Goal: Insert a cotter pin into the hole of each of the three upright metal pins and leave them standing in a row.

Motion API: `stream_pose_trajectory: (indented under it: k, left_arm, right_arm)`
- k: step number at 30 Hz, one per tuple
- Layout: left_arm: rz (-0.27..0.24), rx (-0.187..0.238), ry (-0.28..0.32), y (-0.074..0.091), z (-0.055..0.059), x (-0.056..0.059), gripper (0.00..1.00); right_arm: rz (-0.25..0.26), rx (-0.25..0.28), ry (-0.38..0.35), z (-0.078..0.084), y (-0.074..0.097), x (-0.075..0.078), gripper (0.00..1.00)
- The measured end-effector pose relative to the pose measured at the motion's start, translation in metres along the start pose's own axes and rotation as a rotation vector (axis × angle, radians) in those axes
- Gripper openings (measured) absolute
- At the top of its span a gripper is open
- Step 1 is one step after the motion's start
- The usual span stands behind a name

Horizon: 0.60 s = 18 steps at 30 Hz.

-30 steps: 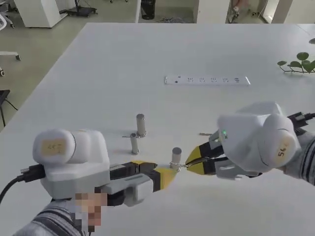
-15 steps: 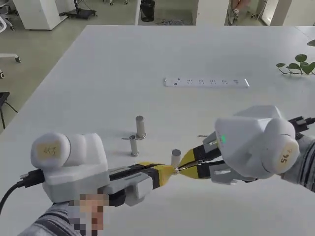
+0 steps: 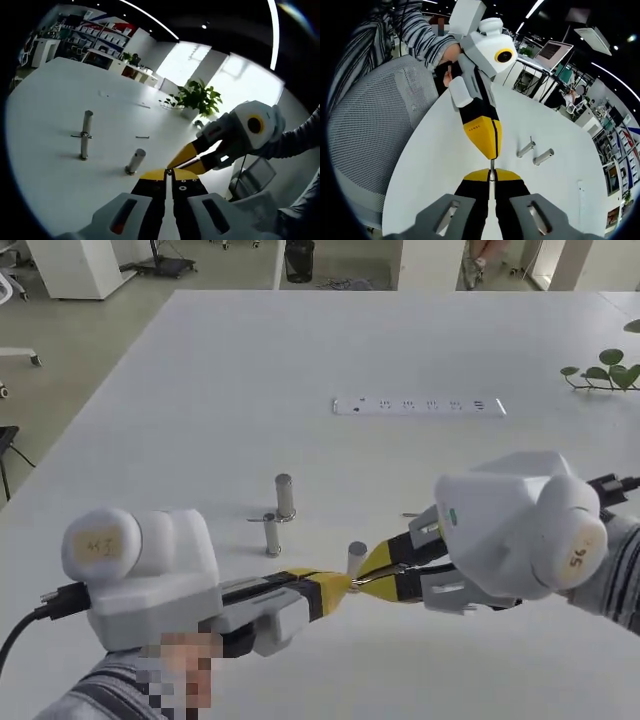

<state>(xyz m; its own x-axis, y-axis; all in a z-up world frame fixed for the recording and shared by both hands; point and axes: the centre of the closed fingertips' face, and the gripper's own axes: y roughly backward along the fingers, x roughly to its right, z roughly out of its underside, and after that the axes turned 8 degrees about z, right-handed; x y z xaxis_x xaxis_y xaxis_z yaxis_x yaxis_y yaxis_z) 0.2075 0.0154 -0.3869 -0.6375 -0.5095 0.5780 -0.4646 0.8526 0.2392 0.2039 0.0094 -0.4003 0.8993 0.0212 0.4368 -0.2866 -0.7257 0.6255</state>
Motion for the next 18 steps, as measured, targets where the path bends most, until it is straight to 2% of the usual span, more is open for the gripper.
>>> stream_pose_trajectory:
  k: [2, 8, 12, 13, 18]
  left_arm:
    - [0.008, -0.008, -0.045, 0.001, 0.0, 0.001, 0.0]
    - [0.028, -0.022, -0.101, 0.001, 0.001, 0.005, 0.0]
    - [0.055, -0.02, -0.144, 0.0, -0.001, 0.009, 0.0]
    - [0.059, -0.026, -0.167, 0.0, -0.002, 0.01, 0.0]
    - [0.068, -0.075, -0.244, 0.002, 0.004, 0.01, 0.0]
  right_arm:
    - [-0.004, 0.004, -0.025, 0.0, 0.0, -0.001, 0.0]
    - [-0.028, 0.001, -0.073, 0.0, 0.001, -0.004, 0.0]
    - [-0.046, -0.009, -0.182, 0.005, 0.0, -0.008, 0.02]
    - [-0.047, -0.005, -0.189, 0.005, 0.0, -0.008, 0.03]
    - [-0.086, 0.011, -0.349, 0.007, 0.0, -0.013, 0.07]
